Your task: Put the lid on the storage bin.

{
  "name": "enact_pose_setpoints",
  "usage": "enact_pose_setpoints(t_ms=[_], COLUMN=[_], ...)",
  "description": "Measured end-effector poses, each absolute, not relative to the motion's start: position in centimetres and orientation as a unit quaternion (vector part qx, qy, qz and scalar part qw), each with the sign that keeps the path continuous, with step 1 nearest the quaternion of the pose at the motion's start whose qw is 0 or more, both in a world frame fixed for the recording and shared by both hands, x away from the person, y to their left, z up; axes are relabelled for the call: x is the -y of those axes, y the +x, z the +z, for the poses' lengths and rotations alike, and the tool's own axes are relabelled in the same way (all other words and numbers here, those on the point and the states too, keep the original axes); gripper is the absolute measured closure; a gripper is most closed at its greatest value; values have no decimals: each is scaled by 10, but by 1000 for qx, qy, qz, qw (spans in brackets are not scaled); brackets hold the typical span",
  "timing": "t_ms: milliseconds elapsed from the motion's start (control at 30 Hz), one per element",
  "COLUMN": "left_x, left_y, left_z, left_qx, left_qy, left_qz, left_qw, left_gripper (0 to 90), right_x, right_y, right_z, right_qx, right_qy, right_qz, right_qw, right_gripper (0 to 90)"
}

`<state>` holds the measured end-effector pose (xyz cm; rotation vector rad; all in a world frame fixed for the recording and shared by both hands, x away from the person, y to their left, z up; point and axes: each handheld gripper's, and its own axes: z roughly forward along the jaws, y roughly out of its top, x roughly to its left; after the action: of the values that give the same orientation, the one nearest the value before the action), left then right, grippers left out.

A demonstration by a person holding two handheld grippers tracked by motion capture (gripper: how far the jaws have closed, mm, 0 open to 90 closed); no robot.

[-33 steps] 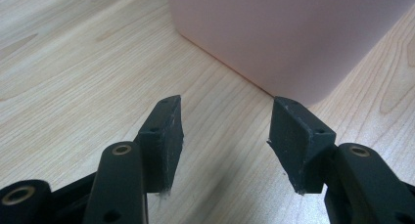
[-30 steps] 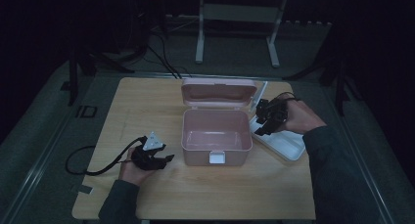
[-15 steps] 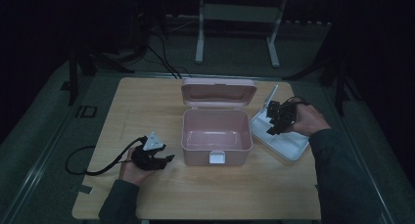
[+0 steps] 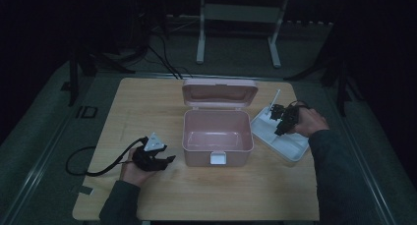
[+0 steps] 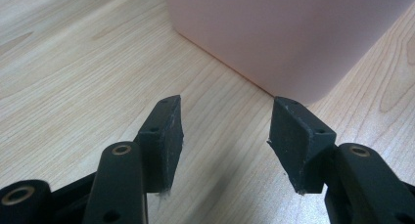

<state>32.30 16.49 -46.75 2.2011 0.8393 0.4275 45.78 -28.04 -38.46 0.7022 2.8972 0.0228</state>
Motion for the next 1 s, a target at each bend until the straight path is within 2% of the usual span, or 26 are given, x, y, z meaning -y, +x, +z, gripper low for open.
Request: enact_pose_setpoints(t_ms=[333, 1000], left_x=[-166, -166], left_y=[324, 325], left_z=[-468, -470], left_qx=[-328, -329], left_qy=[855, 857], left_qz=[164, 162], left_qw=[366, 363], left_gripper=[456, 456], right_x=[303, 319], right_y=[473, 488], right_z=[-413, -437], right_qx=[-960, -950], right_qy=[272, 306], right_qz=[-4, 2], right_qw=[71, 61], right_gripper=[729, 745])
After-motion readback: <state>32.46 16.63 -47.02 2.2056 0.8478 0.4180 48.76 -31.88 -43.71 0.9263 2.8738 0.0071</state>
